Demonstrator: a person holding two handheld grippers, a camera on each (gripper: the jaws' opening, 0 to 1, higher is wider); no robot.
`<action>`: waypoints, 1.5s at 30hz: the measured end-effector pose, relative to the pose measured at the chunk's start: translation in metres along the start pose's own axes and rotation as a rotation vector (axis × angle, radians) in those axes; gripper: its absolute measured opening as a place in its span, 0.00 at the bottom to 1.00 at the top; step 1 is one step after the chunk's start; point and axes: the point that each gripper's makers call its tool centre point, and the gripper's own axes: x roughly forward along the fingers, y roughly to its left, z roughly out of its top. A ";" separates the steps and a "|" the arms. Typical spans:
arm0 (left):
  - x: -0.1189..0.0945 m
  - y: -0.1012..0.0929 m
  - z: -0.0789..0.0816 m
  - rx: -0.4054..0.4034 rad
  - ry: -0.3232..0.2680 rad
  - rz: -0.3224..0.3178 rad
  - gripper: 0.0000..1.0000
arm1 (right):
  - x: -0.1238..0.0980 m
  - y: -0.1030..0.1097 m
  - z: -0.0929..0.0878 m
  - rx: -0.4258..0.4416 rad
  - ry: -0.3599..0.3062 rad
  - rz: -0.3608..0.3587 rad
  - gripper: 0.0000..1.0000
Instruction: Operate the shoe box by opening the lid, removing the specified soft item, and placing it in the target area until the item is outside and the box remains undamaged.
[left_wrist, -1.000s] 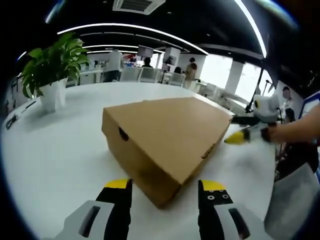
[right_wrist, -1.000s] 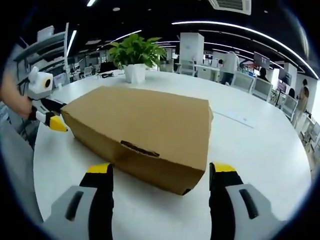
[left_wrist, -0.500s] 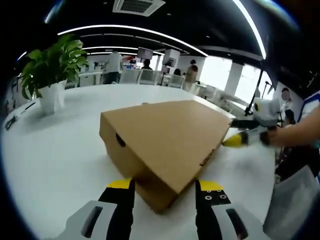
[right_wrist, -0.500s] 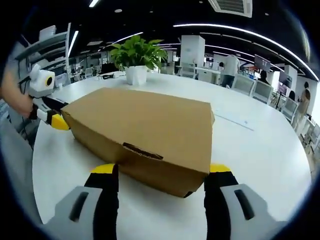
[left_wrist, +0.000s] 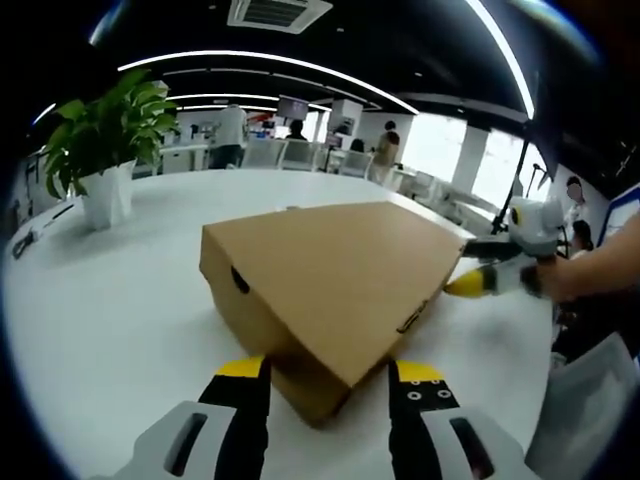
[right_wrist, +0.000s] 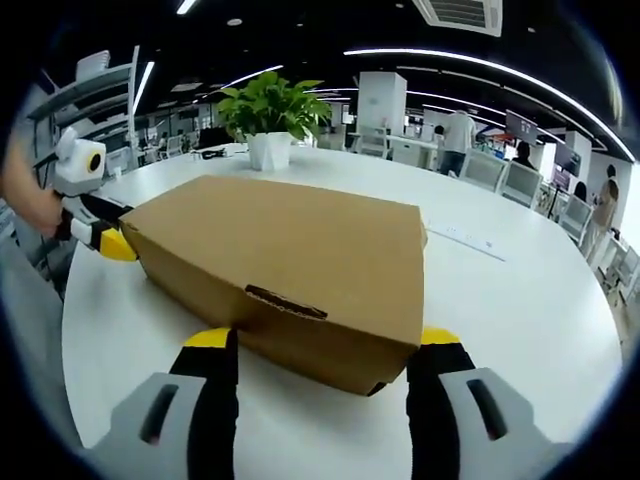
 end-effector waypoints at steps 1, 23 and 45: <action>0.000 0.000 0.000 0.002 -0.001 0.002 0.46 | 0.000 0.001 0.000 0.002 0.001 -0.002 0.62; -0.018 0.009 -0.007 -0.006 -0.004 0.001 0.42 | -0.012 0.027 -0.005 0.042 -0.002 -0.046 0.59; -0.057 0.017 -0.027 0.011 0.018 -0.016 0.41 | -0.024 0.078 -0.009 0.059 0.007 -0.065 0.58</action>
